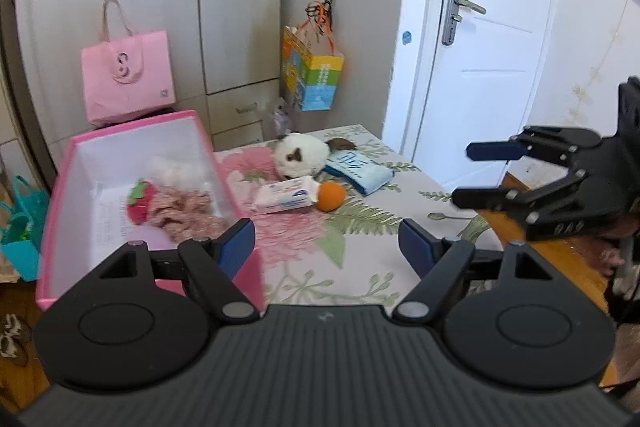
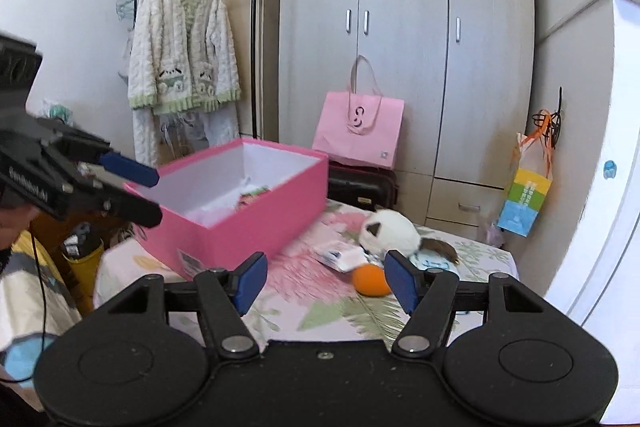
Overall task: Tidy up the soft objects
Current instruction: 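Withdraw both tools from the box toward the remaining items, then grasp the orange sponge with the right tool while the left tool grasps the white wipes pack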
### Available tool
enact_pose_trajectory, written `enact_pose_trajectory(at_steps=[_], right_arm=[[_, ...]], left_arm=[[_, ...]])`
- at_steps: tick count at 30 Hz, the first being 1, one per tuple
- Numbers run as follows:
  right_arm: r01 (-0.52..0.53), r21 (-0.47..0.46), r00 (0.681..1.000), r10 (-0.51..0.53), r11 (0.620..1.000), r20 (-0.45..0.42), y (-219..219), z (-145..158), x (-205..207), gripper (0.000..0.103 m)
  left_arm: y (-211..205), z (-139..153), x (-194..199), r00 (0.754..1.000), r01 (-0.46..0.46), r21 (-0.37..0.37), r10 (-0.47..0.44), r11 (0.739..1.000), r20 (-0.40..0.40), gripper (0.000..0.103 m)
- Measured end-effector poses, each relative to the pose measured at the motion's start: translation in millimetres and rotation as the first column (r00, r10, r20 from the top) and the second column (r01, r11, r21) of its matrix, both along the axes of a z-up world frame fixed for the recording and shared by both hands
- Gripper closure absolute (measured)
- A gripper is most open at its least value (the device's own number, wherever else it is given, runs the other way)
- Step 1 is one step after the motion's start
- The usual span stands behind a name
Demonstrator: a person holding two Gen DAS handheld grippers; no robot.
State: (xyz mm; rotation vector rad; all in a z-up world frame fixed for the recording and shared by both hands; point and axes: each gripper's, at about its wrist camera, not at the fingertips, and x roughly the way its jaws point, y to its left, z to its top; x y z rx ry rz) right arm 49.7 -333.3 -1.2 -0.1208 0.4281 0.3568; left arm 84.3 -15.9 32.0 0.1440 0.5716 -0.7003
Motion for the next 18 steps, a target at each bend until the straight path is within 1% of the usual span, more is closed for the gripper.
enact_pose_trajectory(at_steps=[4, 8, 13, 18], right_arm=[[-0.005, -0.018, 1.0, 0.005, 1.0, -0.001, -16, -23, 16, 0.03], [-0.014, -0.022, 0.999, 0.013, 1.0, -0.031, -31, -40, 36, 0.03], [-0.037, 0.065, 0.994, 0.044, 0.997, -0.101, -50, -52, 67, 0.03], [-0.051, 0.109, 0.987, 0.067, 0.993, -0.147, -55, -61, 95, 0.03]], left_arm=[[-27, -12, 9, 1.0, 0.015, 0.01, -0.015, 1.0, 0.0, 0.025], [-52, -32, 17, 1.0, 0.004, 0.04, -0.005, 0.999, 0.029, 0.025], [-79, -57, 29, 0.995, -0.047, 0.099, 0.038, 0.994, 0.089, 0.025], [-107, -84, 38, 0.989, -0.078, 0.162, 0.056, 0.984, 0.138, 0.025]])
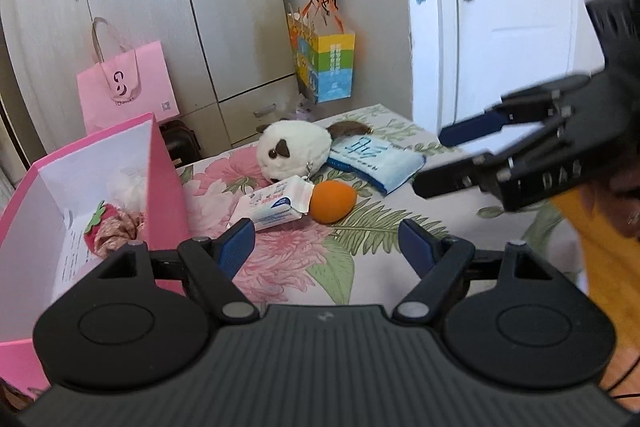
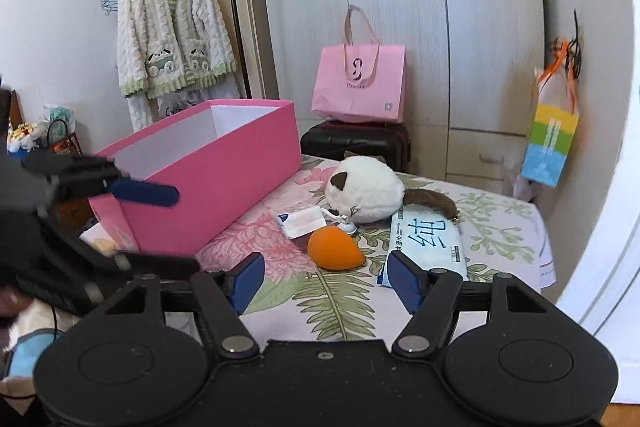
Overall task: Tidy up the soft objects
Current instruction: 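Grasp the orange sponge with the right tool while the left tool grasps the white wipes pack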
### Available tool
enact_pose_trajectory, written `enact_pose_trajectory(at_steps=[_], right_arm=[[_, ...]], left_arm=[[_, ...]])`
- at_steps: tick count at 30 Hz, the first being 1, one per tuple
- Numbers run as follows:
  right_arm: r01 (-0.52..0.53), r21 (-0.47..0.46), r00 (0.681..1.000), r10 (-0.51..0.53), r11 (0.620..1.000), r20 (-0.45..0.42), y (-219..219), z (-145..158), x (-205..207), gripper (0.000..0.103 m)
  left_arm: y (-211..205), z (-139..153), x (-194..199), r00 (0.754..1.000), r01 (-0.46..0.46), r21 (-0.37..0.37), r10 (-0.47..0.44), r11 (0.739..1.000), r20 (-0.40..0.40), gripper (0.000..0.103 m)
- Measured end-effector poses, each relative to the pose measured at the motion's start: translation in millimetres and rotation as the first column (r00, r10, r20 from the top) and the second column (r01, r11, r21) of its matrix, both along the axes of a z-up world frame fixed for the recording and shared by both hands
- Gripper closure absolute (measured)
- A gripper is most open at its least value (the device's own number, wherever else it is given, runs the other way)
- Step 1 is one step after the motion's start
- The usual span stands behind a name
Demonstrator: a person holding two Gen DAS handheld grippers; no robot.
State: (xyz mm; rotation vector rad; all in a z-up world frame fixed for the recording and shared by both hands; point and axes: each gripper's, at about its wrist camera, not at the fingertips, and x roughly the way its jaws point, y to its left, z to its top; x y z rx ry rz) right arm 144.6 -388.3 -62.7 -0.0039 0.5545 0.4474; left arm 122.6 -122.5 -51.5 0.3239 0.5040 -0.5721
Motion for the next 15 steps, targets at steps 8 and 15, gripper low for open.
enact_pose_trajectory(at_steps=[8, 15], right_arm=[[-0.05, 0.058, 0.996, 0.054, 0.997, -0.077, 2, -12, 41, 0.03], [-0.068, 0.115, 0.987, 0.084, 0.991, -0.14, 9, -30, 74, 0.03]], left_arm=[[-27, -36, 23, 0.994, -0.1, 0.081, 0.095, 0.992, 0.062, 0.025], [-45, -53, 41, 0.973, -0.183, 0.16, 0.156, 0.97, 0.168, 0.029]])
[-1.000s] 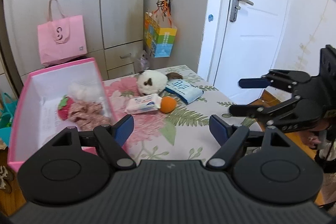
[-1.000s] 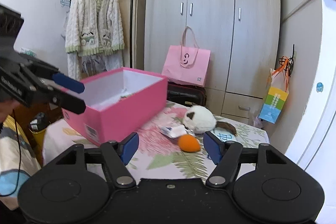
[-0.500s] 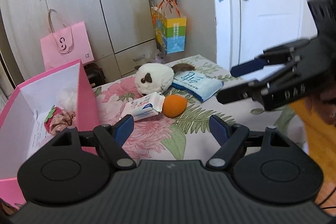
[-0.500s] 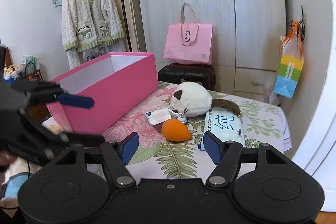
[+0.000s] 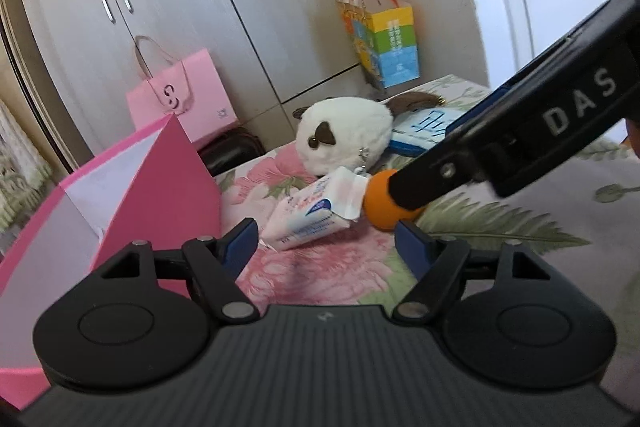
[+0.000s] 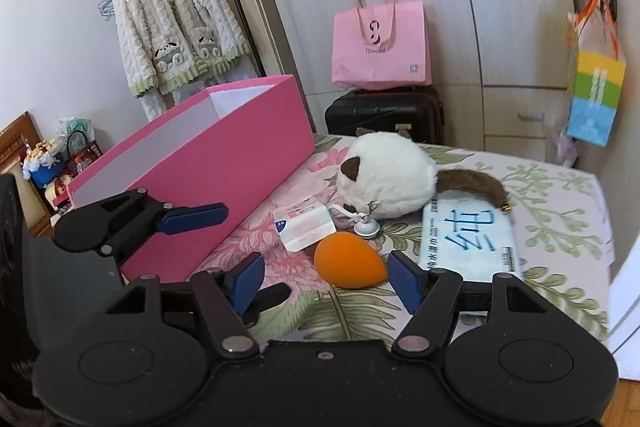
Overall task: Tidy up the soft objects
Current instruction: 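Grasp the orange sponge with the right tool while the left tool grasps the white wipes pack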
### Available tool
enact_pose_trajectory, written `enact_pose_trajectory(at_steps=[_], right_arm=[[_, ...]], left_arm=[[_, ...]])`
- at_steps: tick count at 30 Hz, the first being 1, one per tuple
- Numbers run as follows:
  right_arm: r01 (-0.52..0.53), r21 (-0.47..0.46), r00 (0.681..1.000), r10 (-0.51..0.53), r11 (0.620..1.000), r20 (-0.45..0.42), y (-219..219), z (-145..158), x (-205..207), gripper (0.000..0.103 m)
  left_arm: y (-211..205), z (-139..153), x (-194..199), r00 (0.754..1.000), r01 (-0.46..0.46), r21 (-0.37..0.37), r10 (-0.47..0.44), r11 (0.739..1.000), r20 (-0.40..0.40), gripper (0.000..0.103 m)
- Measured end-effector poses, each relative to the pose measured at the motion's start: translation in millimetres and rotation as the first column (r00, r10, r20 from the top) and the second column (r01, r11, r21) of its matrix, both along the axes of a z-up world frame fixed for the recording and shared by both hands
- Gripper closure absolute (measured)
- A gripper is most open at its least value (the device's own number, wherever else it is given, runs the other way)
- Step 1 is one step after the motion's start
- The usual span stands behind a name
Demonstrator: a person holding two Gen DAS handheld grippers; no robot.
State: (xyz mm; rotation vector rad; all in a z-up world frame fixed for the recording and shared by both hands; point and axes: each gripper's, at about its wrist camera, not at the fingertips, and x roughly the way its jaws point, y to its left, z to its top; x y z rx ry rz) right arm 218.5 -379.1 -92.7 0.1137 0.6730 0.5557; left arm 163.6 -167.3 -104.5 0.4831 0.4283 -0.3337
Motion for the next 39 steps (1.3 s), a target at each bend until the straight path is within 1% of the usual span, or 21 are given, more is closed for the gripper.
enact_pose_trajectory(at_steps=[4, 6, 7, 9, 14, 17, 18, 20, 21, 22, 23, 25, 27, 29, 31, 33, 34, 36, 39], right_arm=[[-0.002, 0.016, 0.999, 0.003, 1.0, -0.037, 6, -8, 16, 0.03], [0.005, 0.02, 0.998, -0.004, 1.0, -0.055, 8, -12, 23, 0.03], [0.007, 0.023, 0.998, -0.006, 1.0, -0.063, 8, -13, 26, 0.03], [0.012, 0.032, 0.997, -0.01, 0.999, -0.076, 8, -16, 31, 0.03], [0.035, 0.045, 0.994, -0.03, 0.998, -0.107, 5, -21, 41, 0.03], [0.04, 0.059, 0.991, -0.032, 0.997, -0.126, 3, -24, 46, 0.03], [0.044, 0.061, 0.991, -0.036, 0.997, -0.132, 3, -26, 47, 0.03], [0.05, 0.067, 0.989, -0.04, 0.996, -0.142, 3, -29, 50, 0.034], [0.049, 0.067, 0.989, -0.039, 0.997, -0.143, 5, -30, 51, 0.043], [0.046, 0.061, 0.989, -0.037, 0.997, -0.144, 6, -31, 51, 0.049], [0.05, 0.044, 0.99, -0.043, 0.998, -0.138, 7, -32, 51, 0.053], [0.039, 0.021, 0.993, -0.037, 0.999, -0.109, 8, -30, 47, 0.056], [0.051, -0.003, 0.996, -0.051, 0.999, -0.069, 6, -25, 40, 0.056], [0.064, 0.0, 0.998, -0.064, 0.998, -0.022, 2, -16, 31, 0.056], [0.079, -0.013, 0.997, -0.079, 0.997, 0.007, -2, -9, 25, 0.056], [0.1, -0.037, 0.995, -0.099, 0.994, 0.026, -6, -6, 22, 0.056], [0.108, -0.038, 0.994, -0.107, 0.993, 0.028, -9, -5, 21, 0.056], [0.114, -0.025, 0.993, -0.113, 0.993, 0.023, -14, -6, 19, 0.056], [0.119, -0.021, 0.993, -0.118, 0.993, 0.025, -19, -8, 17, 0.056]], left_arm=[[-8, -10, 8, 1.0, -0.012, 0.036, 0.012, 0.999, 0.011, 0.034], [-10, -15, 11, 1.0, -0.004, 0.049, 0.004, 0.999, 0.002, 0.04], [-12, -16, 13, 1.0, -0.003, 0.051, 0.003, 0.999, -0.001, 0.041], [-13, -17, 17, 1.0, -0.013, 0.048, 0.014, 0.999, -0.009, 0.047], [-16, -20, 24, 0.999, -0.031, 0.055, 0.032, 0.998, -0.012, 0.052], [-17, -20, 23, 1.0, -0.027, 0.055, 0.028, 0.998, -0.012, 0.052], [-17, -20, 22, 1.0, -0.024, 0.057, 0.025, 0.998, -0.012, 0.051], [-17, -19, 20, 1.0, -0.02, 0.056, 0.021, 0.998, -0.012, 0.05], [-17, -20, 21, 1.0, -0.021, 0.057, 0.022, 0.998, -0.013, 0.05], [-17, -20, 21, 1.0, -0.024, 0.058, 0.025, 0.998, -0.014, 0.05], [-16, -20, 23, 1.0, -0.025, 0.057, 0.026, 0.998, -0.014, 0.05], [-15, -19, 24, 1.0, -0.024, 0.057, 0.025, 0.998, -0.016, 0.05], [-15, -18, 25, 1.0, -0.021, 0.054, 0.022, 0.998, -0.021, 0.048], [-15, -16, 27, 0.999, -0.021, 0.032, 0.022, 0.999, -0.04, 0.048], [-14, -14, 30, 0.998, -0.026, 0.013, 0.026, 1.0, -0.056, 0.047], [-13, -11, 33, 0.996, -0.033, -0.024, 0.031, 0.999, -0.079, 0.035], [-11, -9, 34, 0.995, -0.036, -0.05, 0.031, 0.998, -0.091, 0.031], [-11, -6, 39, 0.994, -0.041, -0.08, 0.032, 0.996, -0.103, 0.019], [-14, -5, 48, 0.994, -0.061, -0.073, 0.054, 0.995, -0.095, 0.018]])
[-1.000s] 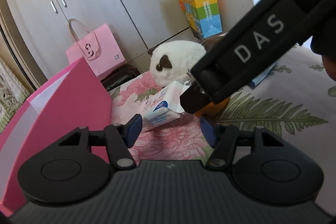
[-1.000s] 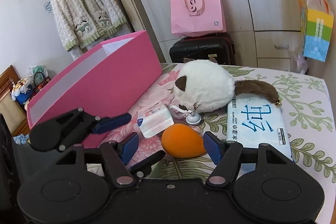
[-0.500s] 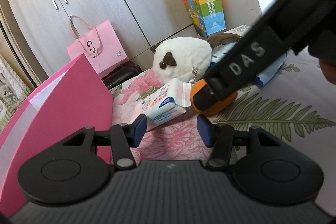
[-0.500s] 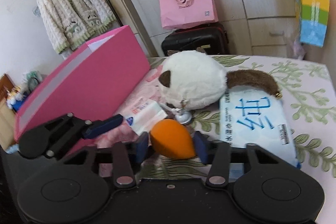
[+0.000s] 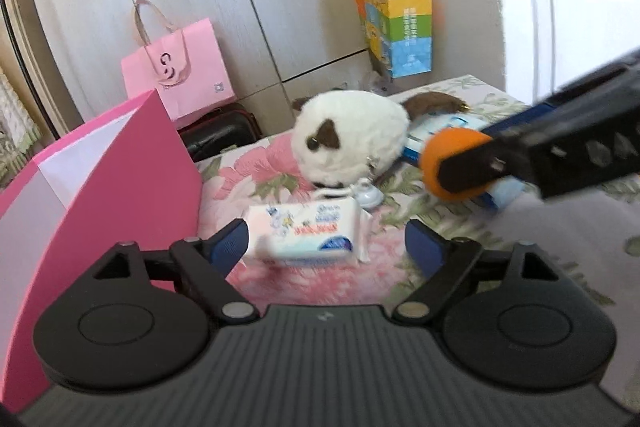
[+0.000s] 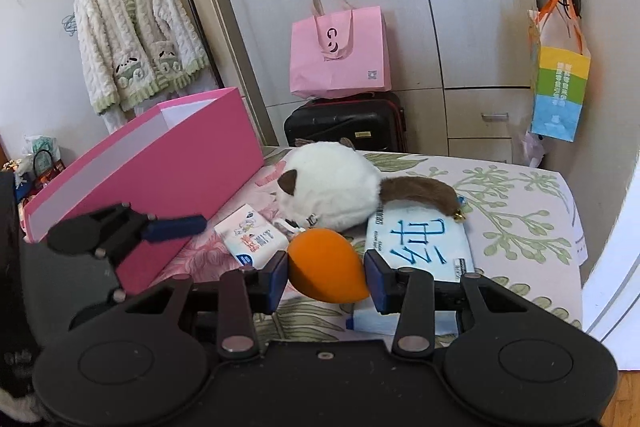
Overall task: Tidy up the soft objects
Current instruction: 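Grasp the orange sponge with the right tool while the left tool grasps the white wipes pack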
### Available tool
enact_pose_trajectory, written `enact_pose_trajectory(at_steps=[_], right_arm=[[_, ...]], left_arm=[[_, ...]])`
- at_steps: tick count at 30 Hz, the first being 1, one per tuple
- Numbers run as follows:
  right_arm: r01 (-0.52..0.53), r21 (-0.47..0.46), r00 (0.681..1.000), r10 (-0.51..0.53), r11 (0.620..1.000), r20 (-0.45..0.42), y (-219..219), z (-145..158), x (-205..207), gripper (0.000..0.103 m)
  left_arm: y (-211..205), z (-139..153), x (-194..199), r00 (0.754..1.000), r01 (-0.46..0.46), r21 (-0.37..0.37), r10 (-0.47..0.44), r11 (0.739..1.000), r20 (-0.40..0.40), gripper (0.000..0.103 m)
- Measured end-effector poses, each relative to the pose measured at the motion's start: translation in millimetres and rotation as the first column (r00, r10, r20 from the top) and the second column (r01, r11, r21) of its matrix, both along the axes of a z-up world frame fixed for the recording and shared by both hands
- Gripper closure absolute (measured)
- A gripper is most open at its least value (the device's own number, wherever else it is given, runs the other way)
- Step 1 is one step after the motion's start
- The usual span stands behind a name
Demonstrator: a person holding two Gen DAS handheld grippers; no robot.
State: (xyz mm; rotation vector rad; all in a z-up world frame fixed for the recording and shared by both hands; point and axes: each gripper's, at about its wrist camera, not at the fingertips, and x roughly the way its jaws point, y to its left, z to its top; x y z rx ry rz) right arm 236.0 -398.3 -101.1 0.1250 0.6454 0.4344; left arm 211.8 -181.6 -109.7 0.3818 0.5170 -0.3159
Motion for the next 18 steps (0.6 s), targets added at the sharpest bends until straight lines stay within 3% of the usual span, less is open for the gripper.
enact_pose_trajectory(at_steps=[7, 11, 13, 18], right_arm=[[0.009, 0.018, 1.0, -0.01, 1.0, 0.011, -11, -3, -7, 0.056], [0.007, 0.028, 1.0, -0.007, 1.0, 0.009, -16, -4, -7, 0.056], [0.008, 0.032, 1.0, -0.008, 0.999, 0.008, -18, -5, -6, 0.056], [0.005, 0.042, 1.0, -0.005, 0.999, 0.01, -21, -8, -6, 0.056]], left_arm=[[-2, -1, 29, 0.998, -0.057, 0.002, 0.057, 0.998, -0.042, 0.01], [2, -6, 43, 0.989, -0.06, -0.055, 0.052, 0.997, -0.141, 0.004], [7, -8, 45, 0.987, -0.07, -0.091, 0.056, 0.993, -0.149, 0.001], [2, -14, 43, 0.991, -0.055, -0.047, 0.049, 0.997, -0.124, 0.0]])
